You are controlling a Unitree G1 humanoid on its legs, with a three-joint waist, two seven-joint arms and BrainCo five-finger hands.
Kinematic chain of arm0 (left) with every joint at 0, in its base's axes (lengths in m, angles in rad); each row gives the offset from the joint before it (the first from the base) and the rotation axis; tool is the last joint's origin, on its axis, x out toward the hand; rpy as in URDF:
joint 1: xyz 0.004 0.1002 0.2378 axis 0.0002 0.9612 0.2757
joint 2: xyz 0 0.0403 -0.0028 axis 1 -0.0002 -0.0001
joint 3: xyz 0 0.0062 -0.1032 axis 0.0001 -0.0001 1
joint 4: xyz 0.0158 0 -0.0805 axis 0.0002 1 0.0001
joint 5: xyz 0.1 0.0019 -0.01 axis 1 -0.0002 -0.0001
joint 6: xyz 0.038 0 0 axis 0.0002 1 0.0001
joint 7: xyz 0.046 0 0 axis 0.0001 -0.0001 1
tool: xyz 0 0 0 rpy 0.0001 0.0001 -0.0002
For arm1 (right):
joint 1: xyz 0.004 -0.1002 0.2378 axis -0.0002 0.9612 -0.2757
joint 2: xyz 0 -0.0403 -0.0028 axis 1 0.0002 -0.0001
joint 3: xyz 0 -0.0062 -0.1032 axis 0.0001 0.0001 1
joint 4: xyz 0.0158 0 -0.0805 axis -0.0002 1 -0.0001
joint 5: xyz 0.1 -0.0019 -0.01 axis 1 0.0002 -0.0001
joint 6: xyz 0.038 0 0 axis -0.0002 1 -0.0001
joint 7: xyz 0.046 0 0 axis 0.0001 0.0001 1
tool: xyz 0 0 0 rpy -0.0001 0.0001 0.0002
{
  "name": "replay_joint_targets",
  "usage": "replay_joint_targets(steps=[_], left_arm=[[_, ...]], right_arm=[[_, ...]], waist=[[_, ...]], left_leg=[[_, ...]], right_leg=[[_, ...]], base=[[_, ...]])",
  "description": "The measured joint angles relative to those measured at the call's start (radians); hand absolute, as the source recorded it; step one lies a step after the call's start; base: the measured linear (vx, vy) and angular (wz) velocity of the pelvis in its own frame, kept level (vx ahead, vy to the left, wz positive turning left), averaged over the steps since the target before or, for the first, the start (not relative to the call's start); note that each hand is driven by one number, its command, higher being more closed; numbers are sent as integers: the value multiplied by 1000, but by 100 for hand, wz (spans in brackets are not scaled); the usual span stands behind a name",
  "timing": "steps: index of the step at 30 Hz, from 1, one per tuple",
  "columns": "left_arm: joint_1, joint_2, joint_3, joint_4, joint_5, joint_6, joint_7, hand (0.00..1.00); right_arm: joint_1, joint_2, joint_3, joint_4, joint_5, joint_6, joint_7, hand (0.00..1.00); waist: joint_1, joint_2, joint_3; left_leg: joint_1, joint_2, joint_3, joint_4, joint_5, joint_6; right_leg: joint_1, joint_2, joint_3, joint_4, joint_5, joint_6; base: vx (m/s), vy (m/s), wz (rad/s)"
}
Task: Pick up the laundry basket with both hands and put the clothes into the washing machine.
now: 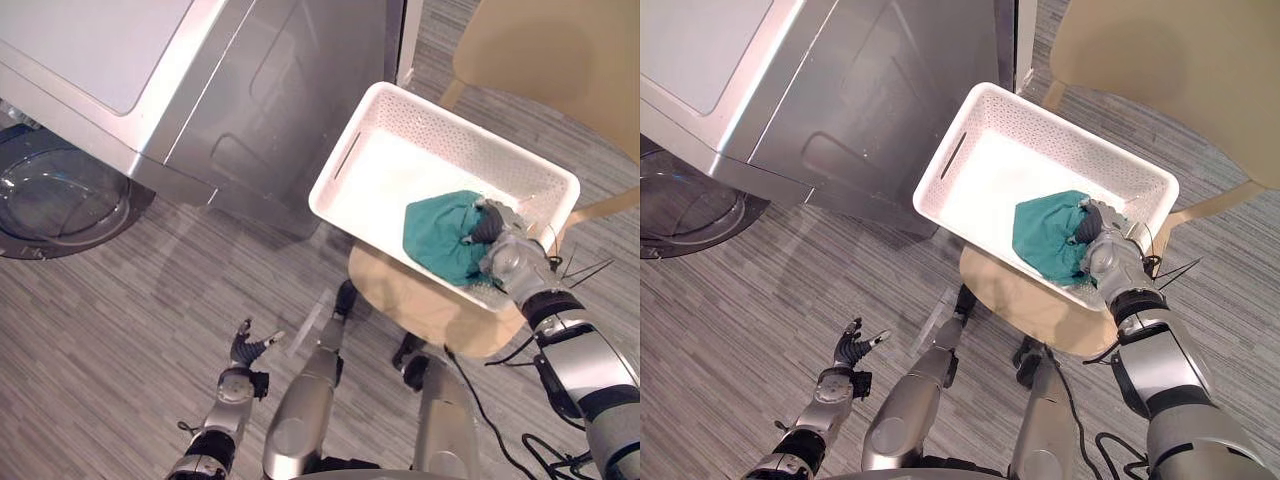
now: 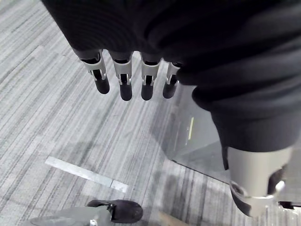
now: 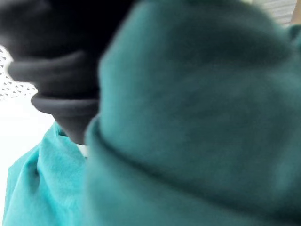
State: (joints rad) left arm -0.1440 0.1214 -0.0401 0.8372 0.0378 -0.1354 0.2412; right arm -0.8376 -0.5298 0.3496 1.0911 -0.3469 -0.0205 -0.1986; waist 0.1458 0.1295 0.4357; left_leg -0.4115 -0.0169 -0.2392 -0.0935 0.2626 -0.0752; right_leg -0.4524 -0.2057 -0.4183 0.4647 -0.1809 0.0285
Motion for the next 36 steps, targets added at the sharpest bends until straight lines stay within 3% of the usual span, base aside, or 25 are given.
replay_joint_targets(steps=[3,10,14,17,20,24,28,30,31,33,34,36], left_arm=[[-3,0,0,-3,0,0,-1,0],[10,3,7,-12,0,16,-2,0],[72,5,13,-49,3,21,-26,0],[137,8,44,-92,3,21,-47,0],[179,11,86,-102,2,22,-47,0],[211,15,116,-104,-4,22,-66,0],[207,26,132,-103,-9,25,-66,0],[202,26,131,-131,-9,24,-66,0],[196,28,132,-143,-10,21,-66,0],[194,31,131,-167,-26,16,-65,0],[195,29,131,-182,-33,16,-65,0],[221,9,131,-245,-47,14,-63,0]], right_arm=[[24,27,-17,-43,84,2,23,100],[177,95,-207,-366,303,-26,25,100],[377,215,-277,-533,461,-53,35,100],[498,305,-302,-653,581,-77,75,100],[580,369,-304,-767,696,-113,106,100],[630,430,-295,-895,803,-137,140,100],[664,447,-251,-971,812,-167,162,100],[688,448,-242,-994,809,-168,168,100],[703,445,-231,-1005,807,-169,170,100],[720,445,-230,-1013,779,-170,175,100],[720,442,-227,-1024,756,-170,177,100],[693,439,-210,-1032,688,-170,172,100]], waist=[[-10,-5,4],[-25,-16,-3],[-35,-70,-97],[-37,-102,-159],[-43,-111,-219],[-49,-121,-247],[-52,-131,-253],[-51,-130,-252],[-58,-130,-252],[-58,-135,-253],[-55,-138,-255],[-40,-135,-252]], left_leg=[[36,3,-7,0,0,0],[91,32,-5,-1,-7,-8],[117,34,8,-1,-21,-22],[178,38,55,-1,-50,-9],[212,49,104,-2,-68,5],[245,67,187,-3,-83,18],[243,85,228,-2,-96,15],[235,94,230,4,-87,20],[213,96,210,24,-82,27],[182,88,155,79,-81,24],[156,73,124,108,-79,20],[110,60,81,131,-56,-9]], right_leg=[[52,13,1,-34,2,1],[151,62,-11,-137,43,3],[192,71,-6,-183,57,15],[254,85,35,-234,76,22],[288,103,80,-289,100,34],[310,130,162,-357,151,34],[297,150,208,-387,191,22],[256,149,233,-295,161,23],[221,146,276,-147,87,6],[226,139,346,39,-21,33],[249,136,391,61,-64,53],[277,151,448,1,-150,29]], base=[[12,-73,1],[-25,-66,-2],[36,-63,-4],[58,-32,-35],[25,-8,-46],[-20,5,-63],[-26,-22,-47],[-59,-63,6],[-70,-95,49],[-5,-142,91],[-63,-273,109],[-180,-291,71]])
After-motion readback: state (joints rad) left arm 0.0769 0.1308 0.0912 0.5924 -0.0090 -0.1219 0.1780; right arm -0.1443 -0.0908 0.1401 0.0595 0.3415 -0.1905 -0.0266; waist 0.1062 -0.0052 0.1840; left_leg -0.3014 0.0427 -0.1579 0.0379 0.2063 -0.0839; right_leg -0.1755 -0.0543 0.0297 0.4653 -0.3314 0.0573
